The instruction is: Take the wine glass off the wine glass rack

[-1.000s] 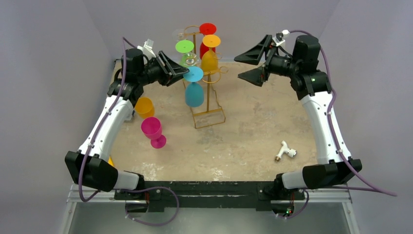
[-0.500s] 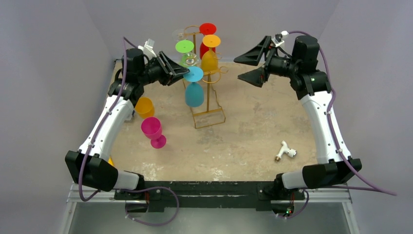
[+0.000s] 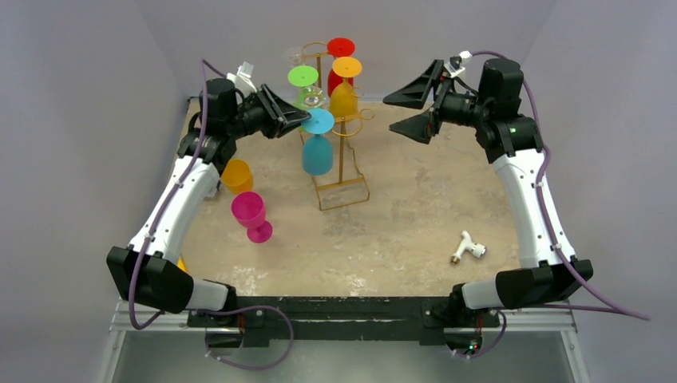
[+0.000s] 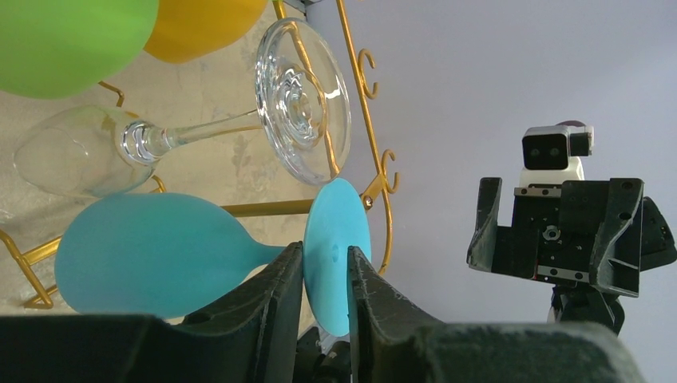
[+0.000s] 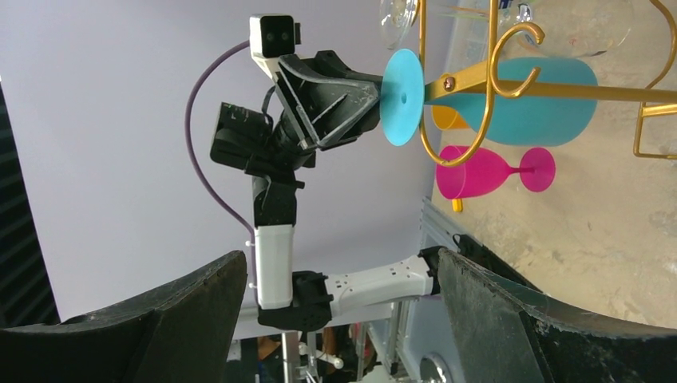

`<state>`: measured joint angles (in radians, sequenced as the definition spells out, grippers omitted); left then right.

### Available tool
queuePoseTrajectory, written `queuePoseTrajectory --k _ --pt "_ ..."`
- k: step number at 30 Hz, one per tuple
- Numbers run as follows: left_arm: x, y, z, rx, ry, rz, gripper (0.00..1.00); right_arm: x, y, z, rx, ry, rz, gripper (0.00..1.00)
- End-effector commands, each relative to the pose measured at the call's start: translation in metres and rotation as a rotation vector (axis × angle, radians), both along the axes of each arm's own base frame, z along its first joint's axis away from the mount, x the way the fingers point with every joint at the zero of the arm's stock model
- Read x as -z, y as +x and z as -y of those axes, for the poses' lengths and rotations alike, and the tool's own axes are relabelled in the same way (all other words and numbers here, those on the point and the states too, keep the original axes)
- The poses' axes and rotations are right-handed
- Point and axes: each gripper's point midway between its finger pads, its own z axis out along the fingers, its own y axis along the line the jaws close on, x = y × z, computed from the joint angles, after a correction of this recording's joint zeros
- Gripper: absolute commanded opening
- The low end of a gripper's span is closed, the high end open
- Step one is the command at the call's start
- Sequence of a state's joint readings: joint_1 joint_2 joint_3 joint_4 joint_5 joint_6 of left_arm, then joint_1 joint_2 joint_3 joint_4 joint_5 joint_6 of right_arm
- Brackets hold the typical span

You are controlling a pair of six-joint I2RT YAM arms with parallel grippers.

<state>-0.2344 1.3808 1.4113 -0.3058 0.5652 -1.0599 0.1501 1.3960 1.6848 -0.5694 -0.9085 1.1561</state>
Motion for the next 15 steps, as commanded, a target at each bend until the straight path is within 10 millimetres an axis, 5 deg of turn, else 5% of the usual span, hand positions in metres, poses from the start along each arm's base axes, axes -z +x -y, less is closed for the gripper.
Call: queuePoseTrajectory --k 1,15 --pt "-0.0185 -0.0041 0.0029 0.010 -0.021 0.059 0.24 -0.0193 -0.0105 0.0004 -0.026 0.004 0.079 0.88" --pt "-0.0268 -0.0053 0.0019 0.004 -0.028 0.075 0.06 -0.0186 -0.0127 0.0001 -0.040 0.004 0.082 0.88"
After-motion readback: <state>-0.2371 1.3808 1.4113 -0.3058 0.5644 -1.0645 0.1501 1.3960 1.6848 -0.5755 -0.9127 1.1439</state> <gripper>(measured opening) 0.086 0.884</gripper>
